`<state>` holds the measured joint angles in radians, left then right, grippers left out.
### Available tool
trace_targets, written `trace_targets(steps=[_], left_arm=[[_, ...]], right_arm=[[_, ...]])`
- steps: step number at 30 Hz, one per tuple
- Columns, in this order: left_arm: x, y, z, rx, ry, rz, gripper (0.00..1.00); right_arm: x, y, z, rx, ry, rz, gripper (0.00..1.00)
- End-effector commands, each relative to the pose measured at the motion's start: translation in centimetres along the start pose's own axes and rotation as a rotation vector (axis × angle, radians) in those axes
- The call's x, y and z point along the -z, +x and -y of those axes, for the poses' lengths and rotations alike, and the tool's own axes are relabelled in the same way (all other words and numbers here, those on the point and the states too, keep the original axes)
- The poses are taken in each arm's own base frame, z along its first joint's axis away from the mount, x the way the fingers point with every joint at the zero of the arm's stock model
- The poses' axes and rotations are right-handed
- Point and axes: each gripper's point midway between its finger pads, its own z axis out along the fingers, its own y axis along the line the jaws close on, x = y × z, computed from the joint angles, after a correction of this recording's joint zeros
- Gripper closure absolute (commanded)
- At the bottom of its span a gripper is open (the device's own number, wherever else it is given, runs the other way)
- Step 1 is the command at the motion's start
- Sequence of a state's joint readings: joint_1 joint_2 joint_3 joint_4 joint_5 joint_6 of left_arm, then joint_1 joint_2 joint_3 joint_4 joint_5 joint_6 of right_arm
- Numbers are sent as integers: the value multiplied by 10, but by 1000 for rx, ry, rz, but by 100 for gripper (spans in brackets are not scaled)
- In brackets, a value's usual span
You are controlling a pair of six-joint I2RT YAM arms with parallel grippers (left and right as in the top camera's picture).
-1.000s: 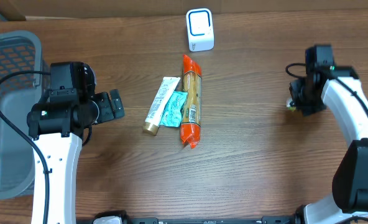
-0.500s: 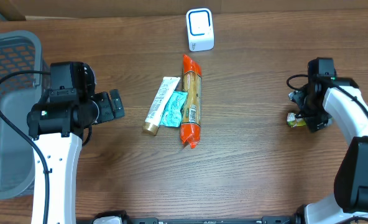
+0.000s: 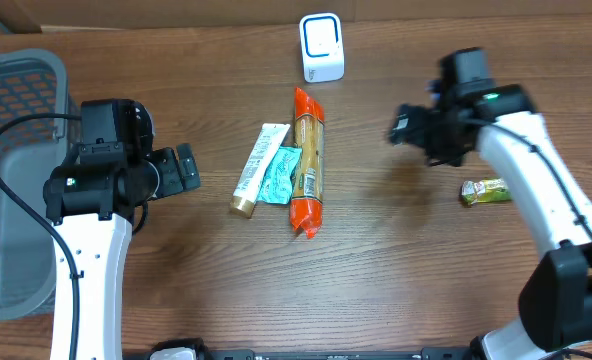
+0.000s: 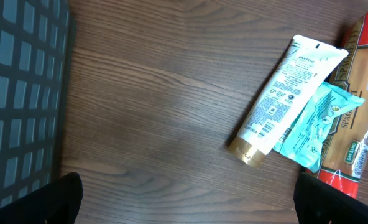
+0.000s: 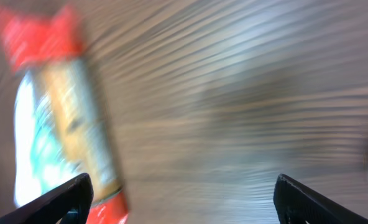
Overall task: Scan the item barcode
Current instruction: 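Reach the right gripper to the orange-capped pasta pack and grasp it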
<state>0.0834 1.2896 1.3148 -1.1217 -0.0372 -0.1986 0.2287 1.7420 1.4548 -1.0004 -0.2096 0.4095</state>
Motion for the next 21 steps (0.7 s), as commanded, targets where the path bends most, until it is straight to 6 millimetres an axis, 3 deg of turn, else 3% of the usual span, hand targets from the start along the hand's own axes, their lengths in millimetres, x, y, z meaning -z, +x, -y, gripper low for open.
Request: trace_targets(steps=[1, 6, 11, 14, 21], left_arm=[[1, 1, -1, -14, 2, 3, 0], [1, 1, -1, -14, 2, 3, 0], [1, 1, -1, -14, 2, 3, 0], [1, 1, -1, -14, 2, 3, 1], [1, 1, -1, -14, 2, 3, 0]], right_arm=[[-15, 36, -58, 186, -87, -63, 7], [-47, 81, -110, 338, -126, -122, 11], [-72, 118, -148, 442, -163, -153, 45], [-90, 131, -155, 443, -165, -182, 58], [-130, 154, -152, 439, -176, -292, 59]])
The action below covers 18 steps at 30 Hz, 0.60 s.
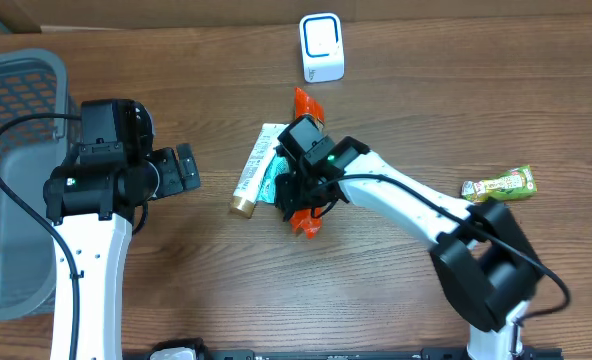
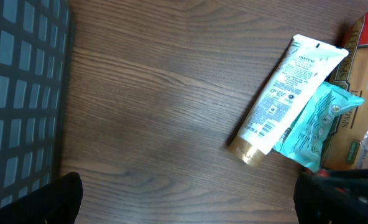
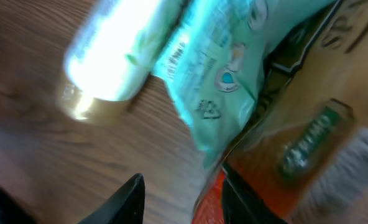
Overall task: Scan the item barcode
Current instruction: 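Reach the right gripper to the orange-capped pasta pack and grasp it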
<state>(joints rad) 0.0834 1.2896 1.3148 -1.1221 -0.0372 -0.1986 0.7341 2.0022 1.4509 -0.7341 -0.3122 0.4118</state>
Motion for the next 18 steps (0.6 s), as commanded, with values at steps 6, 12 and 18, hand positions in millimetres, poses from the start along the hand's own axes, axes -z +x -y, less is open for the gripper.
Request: trace_targets(steps=[6, 12, 18], left_arm=[[1, 0, -1, -14, 2, 3, 0], [1, 0, -1, -14, 2, 3, 0], [1, 0, -1, -14, 2, 3, 1]], right_arm=[[-6, 2, 46, -182, 122, -37, 63], [26, 8, 129, -379, 311, -76, 63], [65, 4, 216, -407, 488, -56, 63]])
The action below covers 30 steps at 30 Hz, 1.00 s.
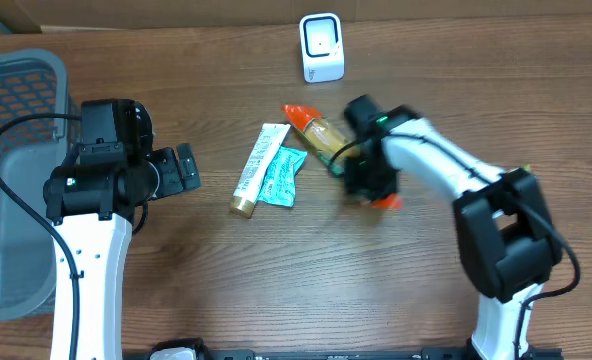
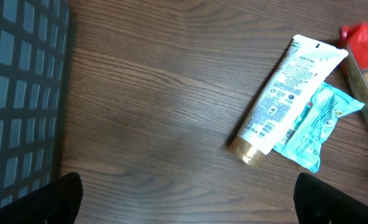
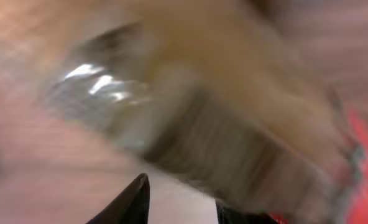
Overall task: Scan the item barcode
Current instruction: 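Reach the right gripper to the orange-capped pasta pack and grasp it, then lift the pasta pack and rotate it with the right gripper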
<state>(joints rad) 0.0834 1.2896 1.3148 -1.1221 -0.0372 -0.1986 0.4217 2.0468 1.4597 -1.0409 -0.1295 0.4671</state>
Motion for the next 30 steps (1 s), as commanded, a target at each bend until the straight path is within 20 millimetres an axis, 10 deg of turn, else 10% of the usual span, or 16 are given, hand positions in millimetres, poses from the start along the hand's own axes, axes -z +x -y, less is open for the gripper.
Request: trace_targets(steps=[1, 10, 21, 25, 30], left_arm=[[1, 1, -1, -14, 2, 3, 0], [1, 0, -1, -14, 2, 3, 0], [1, 1, -1, -14, 2, 3, 0], [1, 0, -1, -14, 2, 3, 1], [1, 0, -1, -14, 2, 3, 0]], right_arm=[[10, -37, 58, 2, 164, 108, 63], [32, -116, 95, -160, -90, 304, 36], [82, -97, 5, -292, -491, 204, 23], [66, -94, -12, -416, -380, 242, 0], [40, -102, -29, -523, -277, 342, 0]])
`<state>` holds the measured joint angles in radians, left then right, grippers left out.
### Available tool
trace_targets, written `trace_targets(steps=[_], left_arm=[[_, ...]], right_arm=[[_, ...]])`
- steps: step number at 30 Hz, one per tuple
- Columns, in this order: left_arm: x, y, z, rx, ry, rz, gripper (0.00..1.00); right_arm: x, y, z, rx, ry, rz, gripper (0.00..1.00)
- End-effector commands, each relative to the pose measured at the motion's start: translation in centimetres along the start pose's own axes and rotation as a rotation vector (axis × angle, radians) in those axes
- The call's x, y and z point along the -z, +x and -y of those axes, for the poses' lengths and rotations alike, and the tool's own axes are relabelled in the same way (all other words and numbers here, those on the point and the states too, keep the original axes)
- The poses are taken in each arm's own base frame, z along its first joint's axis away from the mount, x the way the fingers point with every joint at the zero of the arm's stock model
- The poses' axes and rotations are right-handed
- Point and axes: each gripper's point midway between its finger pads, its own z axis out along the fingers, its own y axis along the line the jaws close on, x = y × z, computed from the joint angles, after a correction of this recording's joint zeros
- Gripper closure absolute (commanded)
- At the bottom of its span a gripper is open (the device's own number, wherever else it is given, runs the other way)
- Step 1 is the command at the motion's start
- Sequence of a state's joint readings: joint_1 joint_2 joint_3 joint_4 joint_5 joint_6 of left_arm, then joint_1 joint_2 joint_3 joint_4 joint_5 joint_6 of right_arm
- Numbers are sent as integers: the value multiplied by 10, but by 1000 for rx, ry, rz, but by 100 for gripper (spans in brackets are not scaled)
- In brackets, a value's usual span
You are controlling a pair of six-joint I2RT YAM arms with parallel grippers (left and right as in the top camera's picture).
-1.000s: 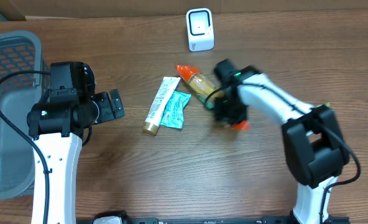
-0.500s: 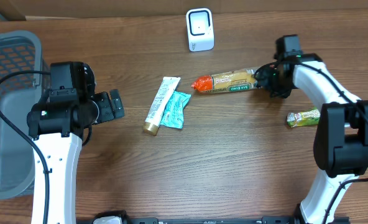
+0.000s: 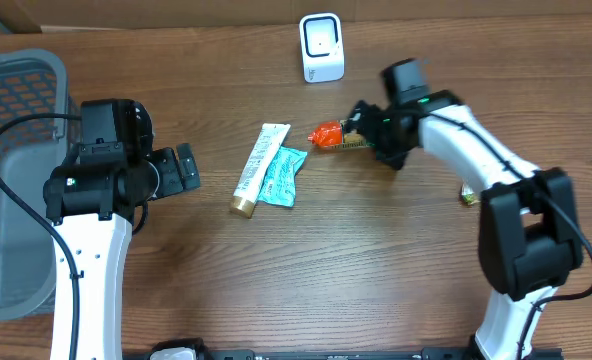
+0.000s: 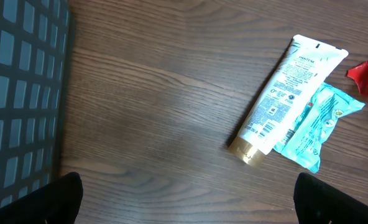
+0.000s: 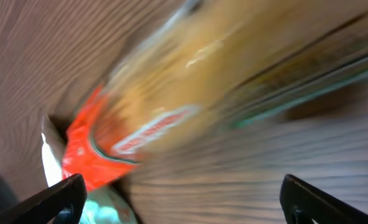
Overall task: Scan the item barcode
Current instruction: 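Lift the pasta pack and rotate it with the right gripper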
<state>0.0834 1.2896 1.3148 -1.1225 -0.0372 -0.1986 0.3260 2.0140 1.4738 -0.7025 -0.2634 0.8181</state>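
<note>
The spaghetti pack [image 3: 338, 135], tan with red ends, lies crosswise in the middle of the table, its red end pointing left; its right part is hidden under my right gripper [image 3: 374, 136]. In the right wrist view the pack [image 5: 171, 93] is a blur beyond the fingertips. The right gripper [image 5: 184, 202] is open, with only wood between its fingers. The white and blue scanner [image 3: 322, 47] stands at the back. My left gripper [image 3: 181, 168] hangs open at the left, [image 4: 187, 199] over bare wood.
A white tube [image 3: 259, 168] and a teal packet [image 3: 280, 177] lie left of the pack. A green snack bar [image 3: 468, 196] peeks out behind the right arm. A grey basket [image 3: 11, 180] fills the left edge.
My right gripper, then shut on the spaghetti pack, is now open and sits further back. The pack has turned from a diagonal to lying crosswise. The left arm has not moved.
The pack first lay beside the tube and packet while my right gripper was open off to the right. Then the gripper was down at the pack's near end. Then it held the pack to the right of the packet, and now it is open.
</note>
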Motion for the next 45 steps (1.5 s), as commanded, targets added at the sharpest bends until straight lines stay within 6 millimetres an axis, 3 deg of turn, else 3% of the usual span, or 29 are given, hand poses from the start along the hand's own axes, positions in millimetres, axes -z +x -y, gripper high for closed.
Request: trace_targets(steps=[1, 7, 10, 13, 15, 20, 25, 27, 29, 32, 36, 38, 41, 45], left_arm=[[1, 0, -1, -14, 2, 4, 0], [1, 0, -1, -14, 2, 4, 1], [1, 0, -1, -14, 2, 4, 1], [1, 0, -1, -14, 2, 4, 0], [1, 0, -1, -14, 2, 4, 0], [1, 0, -1, -14, 2, 4, 0], [1, 0, -1, -14, 2, 4, 1], [1, 0, -1, -14, 2, 4, 0], [1, 0, -1, -14, 2, 4, 1], [1, 0, -1, -14, 2, 4, 0], [1, 0, -1, -14, 2, 4, 1], [1, 0, -1, -14, 2, 4, 0], [1, 0, -1, -14, 2, 4, 0], [1, 0, -1, -14, 2, 4, 1]], right_arm=[[-10, -17, -5, -140, 63, 165, 0], [-38, -19, -6, -146, 78, 208, 8], [-40, -19, -4, -126, 84, 205, 35], [-41, -12, 2, -34, 117, 170, 45], [-42, -3, 6, 20, 136, 125, 55], [-42, 37, 1, 390, 50, -114, 61], [-30, 75, 32, 695, 82, -328, 72], [-24, 80, 51, 783, 143, -381, 71], [-14, 62, 85, 797, 347, -356, 64], [-4, 39, 105, 733, 462, -297, 56], [10, 25, 78, 625, 242, -311, 52], [22, 8, 64, 586, 149, -277, 48], [32, -6, 56, 542, 62, -260, 25], [30, 3, 44, 546, -98, -305, 13]])
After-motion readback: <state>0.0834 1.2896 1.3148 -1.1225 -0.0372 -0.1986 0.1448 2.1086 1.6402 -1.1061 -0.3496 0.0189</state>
